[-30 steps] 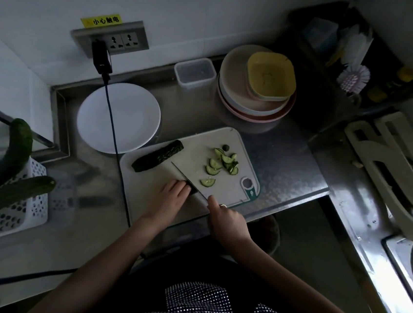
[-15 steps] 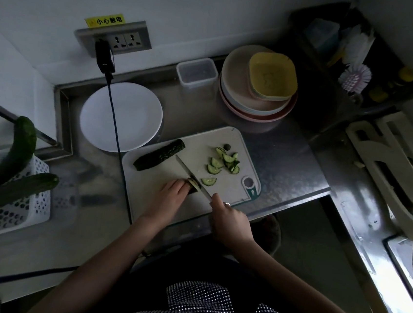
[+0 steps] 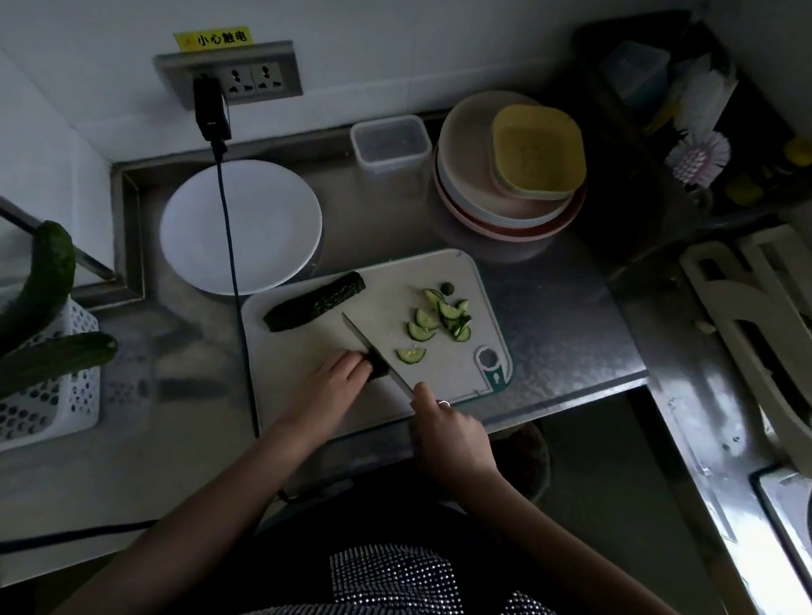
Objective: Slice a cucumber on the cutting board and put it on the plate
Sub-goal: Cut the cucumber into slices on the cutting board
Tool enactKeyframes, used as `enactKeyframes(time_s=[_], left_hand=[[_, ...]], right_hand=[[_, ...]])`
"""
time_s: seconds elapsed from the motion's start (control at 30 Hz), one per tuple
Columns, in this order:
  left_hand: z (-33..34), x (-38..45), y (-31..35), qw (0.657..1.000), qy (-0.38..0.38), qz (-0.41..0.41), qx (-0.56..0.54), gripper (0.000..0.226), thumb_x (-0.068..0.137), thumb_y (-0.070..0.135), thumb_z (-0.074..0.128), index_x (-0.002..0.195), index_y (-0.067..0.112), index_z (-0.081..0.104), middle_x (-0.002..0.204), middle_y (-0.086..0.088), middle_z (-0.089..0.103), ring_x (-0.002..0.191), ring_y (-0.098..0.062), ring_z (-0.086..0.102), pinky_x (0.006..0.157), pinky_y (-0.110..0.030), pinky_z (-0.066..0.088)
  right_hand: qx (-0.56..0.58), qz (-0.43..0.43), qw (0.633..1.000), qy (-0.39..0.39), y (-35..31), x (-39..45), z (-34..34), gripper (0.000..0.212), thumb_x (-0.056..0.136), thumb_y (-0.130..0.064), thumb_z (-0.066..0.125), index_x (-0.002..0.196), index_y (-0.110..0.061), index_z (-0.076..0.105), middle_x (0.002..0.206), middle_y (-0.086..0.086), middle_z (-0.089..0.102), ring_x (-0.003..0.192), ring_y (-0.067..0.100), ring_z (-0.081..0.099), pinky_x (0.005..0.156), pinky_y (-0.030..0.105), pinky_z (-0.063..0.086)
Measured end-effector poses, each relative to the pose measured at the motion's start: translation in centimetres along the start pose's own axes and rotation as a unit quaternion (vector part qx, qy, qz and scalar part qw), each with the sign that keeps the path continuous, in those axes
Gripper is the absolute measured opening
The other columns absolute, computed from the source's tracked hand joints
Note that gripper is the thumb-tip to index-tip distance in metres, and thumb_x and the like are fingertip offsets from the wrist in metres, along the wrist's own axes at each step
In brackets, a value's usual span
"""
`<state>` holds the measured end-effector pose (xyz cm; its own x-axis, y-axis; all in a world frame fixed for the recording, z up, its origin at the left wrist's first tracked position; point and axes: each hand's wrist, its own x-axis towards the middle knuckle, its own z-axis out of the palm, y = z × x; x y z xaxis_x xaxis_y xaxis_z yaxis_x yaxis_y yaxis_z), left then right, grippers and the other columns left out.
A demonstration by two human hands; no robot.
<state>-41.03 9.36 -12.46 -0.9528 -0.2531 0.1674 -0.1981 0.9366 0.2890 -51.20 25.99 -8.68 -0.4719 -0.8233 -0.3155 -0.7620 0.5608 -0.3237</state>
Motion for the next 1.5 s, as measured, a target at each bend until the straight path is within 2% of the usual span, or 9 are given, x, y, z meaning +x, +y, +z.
enactKeyframes(time_s=[0.13,0.23,0.33,0.43,0.63,0.77,0.87,1.0,1.5], left_hand=[[-0.1,0.0,0.2,1.0,0.003,-0.009,0.003,0.035,0.061,-0.002,0.057,0.095,0.003,0.062,0.091,-0.014,0.064,0.09,-0.023,0.051,0.06,-0.03,0.055],[0.1,0.0,0.1,1.0,0.004,-0.003,0.003,0.03,0.071,0.005,0.041,0.1,0.007,0.051,0.091,-0.013,0.064,0.089,-0.022,0.051,0.059,-0.029,0.055],[0.3,0.0,0.1,1.0,0.003,-0.012,-0.006,0.03,0.07,0.0,0.048,0.098,0.005,0.056,0.094,-0.013,0.063,0.087,-0.026,0.06,0.06,-0.03,0.056],[0.0,0.0,0.2,1.0,0.019,-0.011,0.002,0.031,0.07,0.004,0.041,0.095,0.006,0.059,0.092,-0.011,0.063,0.087,-0.02,0.05,0.057,-0.026,0.052],[-0.5,0.0,0.7,1.0,0.001,-0.028,0.003,0.049,0.045,-0.009,0.079,0.09,0.004,0.067,0.09,-0.011,0.065,0.08,-0.02,0.055,0.054,-0.025,0.051],[-0.4,0.0,0.7,0.999,-0.001,-0.052,-0.018,0.054,0.042,-0.015,0.08,0.091,0.003,0.067,0.092,-0.012,0.064,0.084,-0.017,0.045,0.057,-0.026,0.051],[-0.8,-0.1,0.9,0.998,-0.023,-0.054,-0.01,0.055,0.039,-0.014,0.082,0.09,0.004,0.068,0.09,-0.009,0.064,0.079,-0.019,0.056,0.057,-0.024,0.05],[-1.4,0.0,1.2,0.997,-0.041,-0.06,0.004,0.052,0.043,-0.008,0.085,0.09,0.006,0.069,0.087,-0.007,0.064,0.067,-0.022,0.064,0.051,-0.024,0.049],[-1.4,0.0,1.2,0.998,-0.032,-0.052,0.008,0.05,0.042,-0.013,0.081,0.088,0.002,0.068,0.086,-0.012,0.064,0.071,-0.027,0.065,0.053,-0.025,0.051]], right_hand=[[-0.004,-0.001,1.0,-0.009,-0.1,0.0,-0.1,0.023,0.103,-0.029,0.033,0.12,-0.014,0.035,0.1,0.009,0.065,0.086,0.036,0.065,0.058,0.036,0.041],[-0.01,0.009,0.999,-0.033,-0.2,0.1,-0.3,0.022,0.1,-0.02,0.04,0.12,-0.015,0.033,0.101,0.01,0.065,0.088,0.036,0.065,0.06,0.037,0.041],[-0.027,0.022,0.997,-0.062,-0.3,0.5,-0.2,0.036,0.09,-0.007,0.047,0.121,-0.015,0.031,0.101,0.01,0.065,0.089,0.036,0.065,0.06,0.037,0.042],[-0.034,0.029,0.997,-0.064,-0.3,0.6,-0.1,0.04,0.089,-0.006,0.048,0.123,-0.015,0.03,0.102,0.009,0.065,0.089,0.036,0.066,0.059,0.036,0.041],[-0.054,0.026,0.997,-0.053,-0.1,0.5,0.1,0.043,0.09,-0.009,0.049,0.127,-0.015,0.028,0.105,0.007,0.064,0.089,0.032,0.067,0.06,0.037,0.047],[-0.046,0.065,0.996,-0.03,0.7,0.4,-0.6,0.035,0.094,-0.007,0.04,0.127,-0.013,0.032,0.106,0.008,0.064,0.092,0.033,0.066,0.068,0.041,0.049],[-0.027,0.059,0.998,-0.012,0.8,0.2,-0.8,0.022,0.1,-0.016,0.037,0.121,-0.013,0.034,0.103,0.009,0.065,0.091,0.034,0.066,0.064,0.038,0.045],[-0.025,0.015,1.0,-0.008,0.0,0.0,-0.5,0.023,0.104,-0.029,0.03,0.12,-0.014,0.035,0.102,0.008,0.065,0.088,0.035,0.066,0.059,0.036,0.039],[-0.029,0.002,0.999,-0.028,-0.5,-0.2,-0.1,0.019,0.101,-0.019,0.038,0.119,-0.015,0.033,0.101,0.007,0.064,0.087,0.034,0.066,0.057,0.035,0.038]])
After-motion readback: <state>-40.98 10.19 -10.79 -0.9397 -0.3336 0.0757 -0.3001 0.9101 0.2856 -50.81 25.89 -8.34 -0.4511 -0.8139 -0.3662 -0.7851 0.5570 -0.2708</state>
